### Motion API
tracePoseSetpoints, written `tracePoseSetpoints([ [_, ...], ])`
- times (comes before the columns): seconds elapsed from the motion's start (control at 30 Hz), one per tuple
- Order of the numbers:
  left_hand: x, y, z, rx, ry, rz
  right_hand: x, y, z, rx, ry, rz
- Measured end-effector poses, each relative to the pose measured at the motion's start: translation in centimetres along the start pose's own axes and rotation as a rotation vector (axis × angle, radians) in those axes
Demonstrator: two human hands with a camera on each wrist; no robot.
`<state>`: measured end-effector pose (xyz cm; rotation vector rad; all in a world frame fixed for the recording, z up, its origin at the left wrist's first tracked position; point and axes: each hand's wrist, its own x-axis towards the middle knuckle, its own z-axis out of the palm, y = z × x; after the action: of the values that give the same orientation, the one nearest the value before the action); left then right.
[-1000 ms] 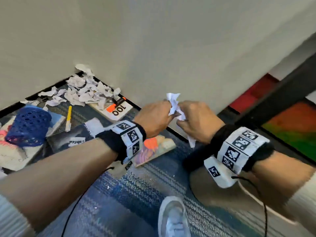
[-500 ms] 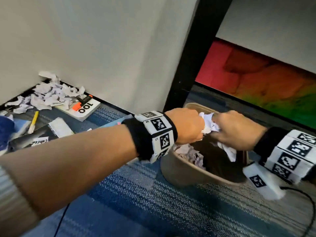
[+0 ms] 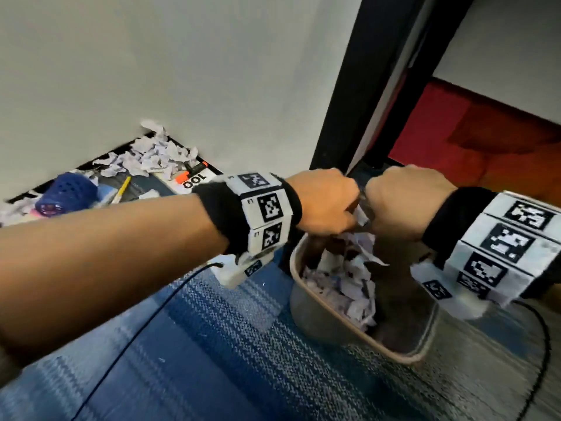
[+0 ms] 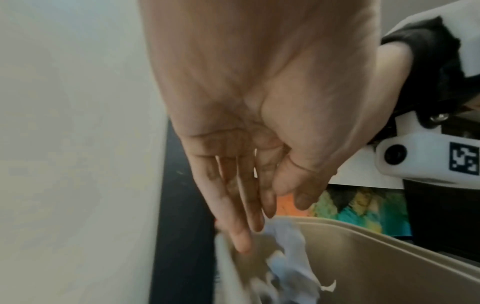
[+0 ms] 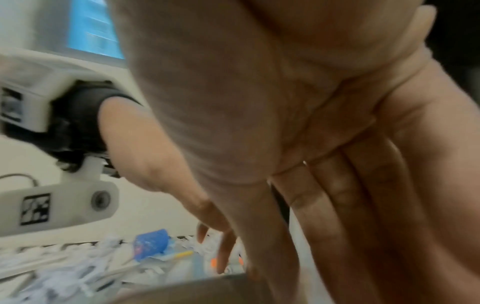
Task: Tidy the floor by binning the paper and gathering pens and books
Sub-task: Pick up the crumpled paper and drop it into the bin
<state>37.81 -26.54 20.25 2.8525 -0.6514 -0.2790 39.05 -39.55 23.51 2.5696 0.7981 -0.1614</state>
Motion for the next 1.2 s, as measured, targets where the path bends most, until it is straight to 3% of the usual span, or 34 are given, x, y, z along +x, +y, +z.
tracePoseSetpoints([
  [0.2, -9.2, -8.0, -3.6, 0.115, -0.047, -0.266, 3.0, -7.0, -6.5, 0.096, 0.235, -0.277],
  [0.37, -20.6, -15.0, -3.1, 0.189, -0.157, -0.582, 5.8, -17.5, -10.2, 0.151, 0.338, -0.455],
  [0.7, -49.6, -25.7, 7.2, 0.03, -0.298, -0.941, 8.5, -43.1, -11.4, 0.051, 0.201, -0.717],
  [0.87, -59.3, -26.5, 15.0, -0.189, -0.279, -1.045, 8.1, -52.6, -11.7, -0.036, 0.003, -0.906],
  [0.97, -63.0, -25.2, 20.0, -0.315, -0.354, -1.093, 7.1, -56.7, -11.5, -0.163, -0.045, -1.025],
  [1.13, -67.7, -21.4, 27.0, -0.465, -0.537, -1.207, 3.0, -62.9, -6.6, -0.299, -0.099, -1.356],
  [1.2, -68.7, -19.9, 29.4, -0.514, -0.505, -1.232, 1.1, -65.5, -3.3, -0.263, -0.113, -1.466],
])
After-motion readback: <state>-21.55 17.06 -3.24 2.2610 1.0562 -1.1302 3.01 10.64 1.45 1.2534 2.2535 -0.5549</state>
